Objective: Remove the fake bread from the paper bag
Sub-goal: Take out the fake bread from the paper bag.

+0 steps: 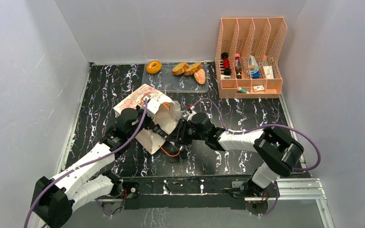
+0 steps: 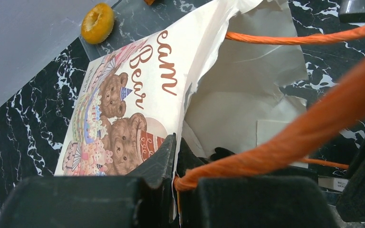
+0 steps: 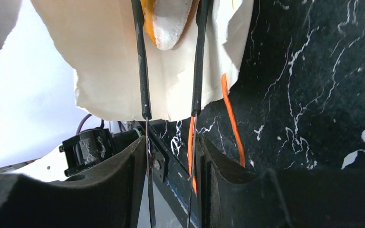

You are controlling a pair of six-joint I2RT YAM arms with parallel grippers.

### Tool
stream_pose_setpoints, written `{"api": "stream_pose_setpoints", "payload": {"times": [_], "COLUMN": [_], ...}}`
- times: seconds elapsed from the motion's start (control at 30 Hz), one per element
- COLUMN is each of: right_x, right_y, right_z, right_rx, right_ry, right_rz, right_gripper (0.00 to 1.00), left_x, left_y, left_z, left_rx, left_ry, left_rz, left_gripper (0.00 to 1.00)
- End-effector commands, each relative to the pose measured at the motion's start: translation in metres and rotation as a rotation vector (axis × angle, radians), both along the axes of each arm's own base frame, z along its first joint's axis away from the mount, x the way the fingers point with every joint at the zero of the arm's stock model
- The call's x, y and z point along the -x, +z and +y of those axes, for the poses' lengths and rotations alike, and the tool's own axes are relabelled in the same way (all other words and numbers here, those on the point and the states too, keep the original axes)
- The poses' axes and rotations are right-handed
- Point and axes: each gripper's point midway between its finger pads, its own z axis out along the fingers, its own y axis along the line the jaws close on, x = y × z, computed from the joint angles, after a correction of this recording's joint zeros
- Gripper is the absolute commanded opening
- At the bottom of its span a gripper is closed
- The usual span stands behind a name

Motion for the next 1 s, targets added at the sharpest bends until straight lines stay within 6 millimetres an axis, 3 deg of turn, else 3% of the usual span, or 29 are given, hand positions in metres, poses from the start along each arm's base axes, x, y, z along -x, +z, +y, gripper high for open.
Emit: {"api": "stream_pose_setpoints", "payload": {"times": [0.0,0.17,0.37,0.7,0.97], "right_x": [0.008,0.009,0.001,-0.021,-0.031], "right_y": [0.010,0.008,0.007,0.022,0.008], "right_z": [0.007,0.004,0.018,0.036,0.046], "right_rx": [-0.092,-0.098,-0.124,-0.193,-0.181], "right_ry": [0.023,0.014,0.029,0.036,0.054], "right_rz": [0.052,0.064,0.077,0.050,0.070], "right_gripper": [0.36,0.36,0.36,0.35,0.36], "left_x": [-0.002,-0.001,0.001,0.002,0.002], "left_y": [0.018,0.019,0.019,0.016,0.017], "left_z": [-0.006,-0.006,-0.008,-0.010,-0.014], "left_rx": [0.043,0.045,0.057,0.065,0.070], "left_ry": [-0.019,-0.020,-0.029,-0.043,-0.056], "left_rz": [-0.047,-0.054,-0.048,-0.038,-0.038], "left_gripper": [0.00,0.00,0.00,0.00,0.00]}}
